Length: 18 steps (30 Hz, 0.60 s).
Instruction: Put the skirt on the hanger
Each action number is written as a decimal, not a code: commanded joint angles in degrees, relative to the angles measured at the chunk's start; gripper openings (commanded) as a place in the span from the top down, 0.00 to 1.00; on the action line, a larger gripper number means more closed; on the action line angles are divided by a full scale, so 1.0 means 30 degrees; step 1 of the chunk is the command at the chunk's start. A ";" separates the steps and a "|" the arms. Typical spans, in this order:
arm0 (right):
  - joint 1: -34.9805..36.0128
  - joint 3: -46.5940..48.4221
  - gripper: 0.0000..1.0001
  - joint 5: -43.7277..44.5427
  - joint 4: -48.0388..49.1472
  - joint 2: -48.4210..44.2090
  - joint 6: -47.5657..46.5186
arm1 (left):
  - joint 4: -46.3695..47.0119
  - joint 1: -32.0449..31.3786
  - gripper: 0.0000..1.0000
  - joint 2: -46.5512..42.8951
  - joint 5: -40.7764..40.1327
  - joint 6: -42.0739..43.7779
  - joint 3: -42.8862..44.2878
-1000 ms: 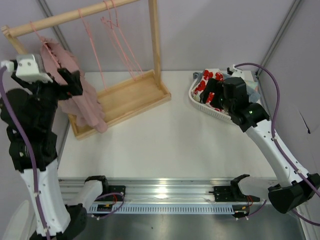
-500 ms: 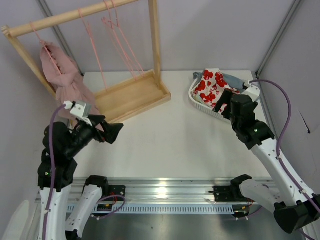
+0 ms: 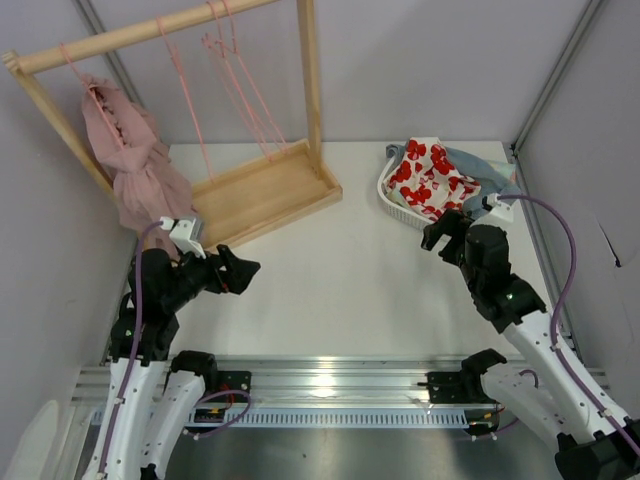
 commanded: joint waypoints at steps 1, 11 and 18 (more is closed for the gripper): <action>-0.0015 -0.1156 0.01 -0.0986 0.2425 -0.0985 -0.0235 | 0.1180 -0.0074 0.01 -0.0281 -0.0484 -0.1005 -0.0513; -0.0015 -0.4288 0.02 -0.0841 0.5062 -0.1895 -0.0471 | 0.1648 -0.0074 0.01 -0.1979 -0.3326 -0.1942 -0.1948; 0.0043 -0.8245 0.01 -0.0754 0.8720 -0.3854 0.0937 | 0.1736 -0.0074 0.01 -0.1982 -0.3652 -0.2177 -0.2211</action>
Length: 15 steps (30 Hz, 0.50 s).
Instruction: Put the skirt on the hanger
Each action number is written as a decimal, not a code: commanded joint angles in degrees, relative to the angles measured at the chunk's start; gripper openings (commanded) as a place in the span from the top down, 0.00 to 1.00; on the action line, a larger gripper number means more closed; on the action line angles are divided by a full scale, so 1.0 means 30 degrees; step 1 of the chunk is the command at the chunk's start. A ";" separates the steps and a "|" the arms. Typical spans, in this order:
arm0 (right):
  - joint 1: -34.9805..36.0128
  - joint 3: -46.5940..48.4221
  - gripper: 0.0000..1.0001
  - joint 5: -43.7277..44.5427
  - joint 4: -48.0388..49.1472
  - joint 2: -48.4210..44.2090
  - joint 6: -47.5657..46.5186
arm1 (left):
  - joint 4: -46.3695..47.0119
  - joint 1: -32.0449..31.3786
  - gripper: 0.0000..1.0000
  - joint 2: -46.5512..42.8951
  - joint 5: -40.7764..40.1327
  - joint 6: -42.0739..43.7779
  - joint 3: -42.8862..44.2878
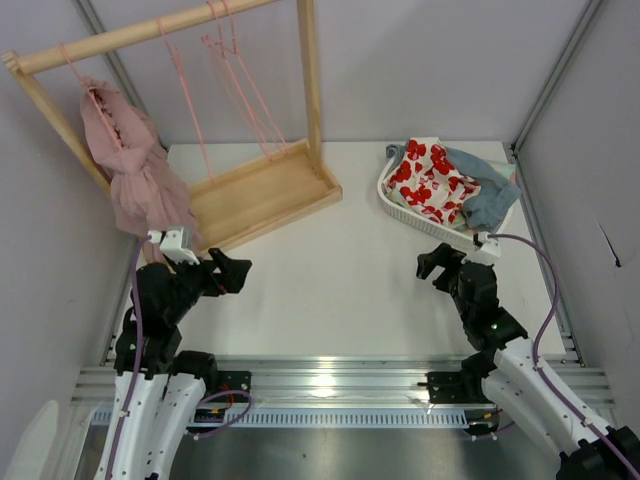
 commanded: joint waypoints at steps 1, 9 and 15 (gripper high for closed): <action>0.0043 -0.0881 0.01 0.0355 0.3320 -0.1713 0.0492 | 0.0673 -0.0074 0.01 0.0313 -0.0446 -0.0487 -0.0194; 0.0014 0.0521 0.00 0.0708 0.1537 -0.2160 -0.0709 | 0.0790 -0.0103 0.01 0.1046 -0.0124 -0.0370 -0.0253; 0.0014 0.0639 0.01 0.0621 0.1883 -0.1574 -0.0446 | 0.0790 -0.0074 0.01 0.0901 -0.0153 -0.0399 -0.0195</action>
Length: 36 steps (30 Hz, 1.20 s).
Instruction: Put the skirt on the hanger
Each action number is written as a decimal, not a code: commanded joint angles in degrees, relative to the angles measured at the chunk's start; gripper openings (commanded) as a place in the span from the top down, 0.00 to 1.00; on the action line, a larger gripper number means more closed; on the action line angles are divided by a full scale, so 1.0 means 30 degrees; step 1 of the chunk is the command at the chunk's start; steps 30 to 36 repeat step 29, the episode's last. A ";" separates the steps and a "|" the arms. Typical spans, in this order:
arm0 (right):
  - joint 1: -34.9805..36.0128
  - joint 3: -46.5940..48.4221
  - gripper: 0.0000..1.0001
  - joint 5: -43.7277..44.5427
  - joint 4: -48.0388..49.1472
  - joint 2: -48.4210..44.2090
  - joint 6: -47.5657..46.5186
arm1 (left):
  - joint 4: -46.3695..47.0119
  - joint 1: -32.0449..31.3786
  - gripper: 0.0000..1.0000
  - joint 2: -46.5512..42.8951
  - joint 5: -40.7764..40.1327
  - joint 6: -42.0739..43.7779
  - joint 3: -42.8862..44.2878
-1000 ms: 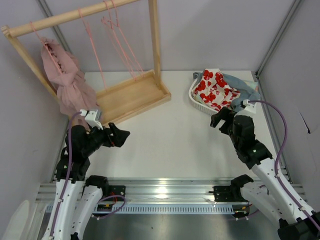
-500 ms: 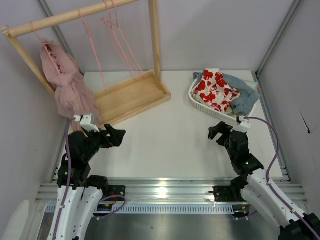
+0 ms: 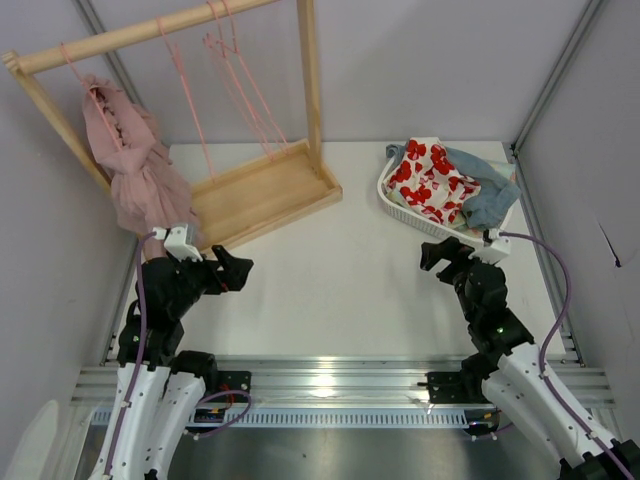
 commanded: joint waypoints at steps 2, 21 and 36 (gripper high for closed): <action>0.0014 0.0822 0.01 0.0132 0.0975 0.0423 -0.0228 | 0.0608 -0.0103 0.01 -0.0156 -0.0066 -0.0370 -0.0027; 0.0043 0.1671 0.00 0.0131 0.1035 0.1537 -0.0374 | 0.0666 -0.0191 0.01 -0.0040 0.0081 -0.0341 0.0002; 0.0014 0.1935 0.01 0.0189 0.0772 0.1655 -0.0462 | 0.0608 -0.0191 0.01 0.0049 0.0372 -0.0107 0.0178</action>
